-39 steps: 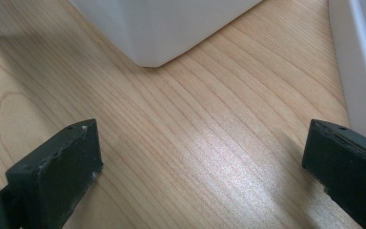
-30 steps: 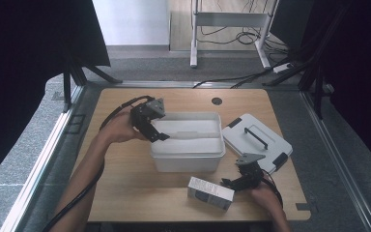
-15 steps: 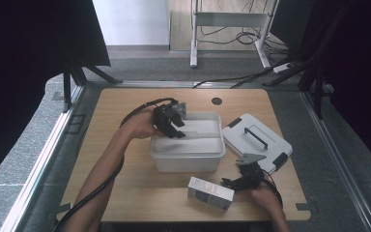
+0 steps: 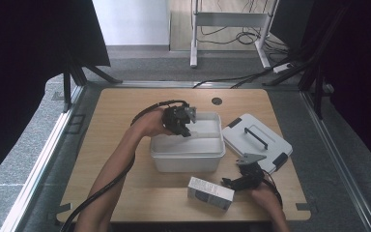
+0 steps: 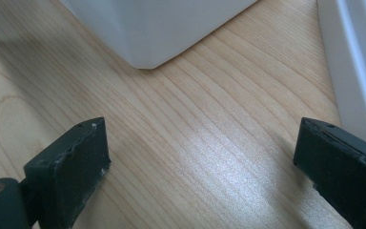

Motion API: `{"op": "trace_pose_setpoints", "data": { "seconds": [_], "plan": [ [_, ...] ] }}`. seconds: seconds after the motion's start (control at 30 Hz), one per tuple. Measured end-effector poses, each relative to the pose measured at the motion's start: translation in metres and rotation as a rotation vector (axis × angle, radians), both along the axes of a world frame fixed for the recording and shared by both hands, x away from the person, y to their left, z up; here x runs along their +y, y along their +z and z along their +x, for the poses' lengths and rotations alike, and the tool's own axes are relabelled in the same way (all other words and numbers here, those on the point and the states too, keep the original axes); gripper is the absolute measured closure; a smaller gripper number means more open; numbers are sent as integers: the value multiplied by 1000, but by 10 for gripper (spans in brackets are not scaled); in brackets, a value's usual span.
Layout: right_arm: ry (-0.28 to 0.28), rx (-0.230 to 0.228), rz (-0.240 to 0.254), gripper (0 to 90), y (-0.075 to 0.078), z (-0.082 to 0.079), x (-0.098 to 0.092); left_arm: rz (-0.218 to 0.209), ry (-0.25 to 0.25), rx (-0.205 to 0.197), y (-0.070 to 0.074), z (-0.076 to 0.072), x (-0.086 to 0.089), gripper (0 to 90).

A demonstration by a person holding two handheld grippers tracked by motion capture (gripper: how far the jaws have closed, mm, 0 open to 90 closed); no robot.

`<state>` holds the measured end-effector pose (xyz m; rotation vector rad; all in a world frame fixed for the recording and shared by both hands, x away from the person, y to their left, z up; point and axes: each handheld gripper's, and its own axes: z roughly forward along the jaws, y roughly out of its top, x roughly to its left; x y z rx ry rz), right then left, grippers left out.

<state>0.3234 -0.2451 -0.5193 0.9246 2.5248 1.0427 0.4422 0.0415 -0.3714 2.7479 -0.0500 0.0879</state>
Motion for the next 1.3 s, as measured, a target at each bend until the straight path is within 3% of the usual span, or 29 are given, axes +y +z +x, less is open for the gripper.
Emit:
{"op": "trace_pose_setpoints", "data": {
  "seconds": [0.2,0.33,0.6,0.77,0.9,1.3],
  "plan": [
    [-4,-3,1,51,0,0,0,-21,-32,17,2,2,1,892],
    [-4,-4,1,54,0,0,-1,-28,-42,7,6,0,-1,894],
    [-8,-4,3,59,0,0,-1,-54,-16,-9,26,-3,1,894],
    [-11,-4,4,63,0,0,-1,-109,10,-1,38,-5,7,893],
    [-12,-4,5,65,0,0,-1,-137,56,-2,45,-7,15,893],
    [-12,-7,5,68,0,0,-1,-126,236,-43,55,-9,56,893]
  ]
}}
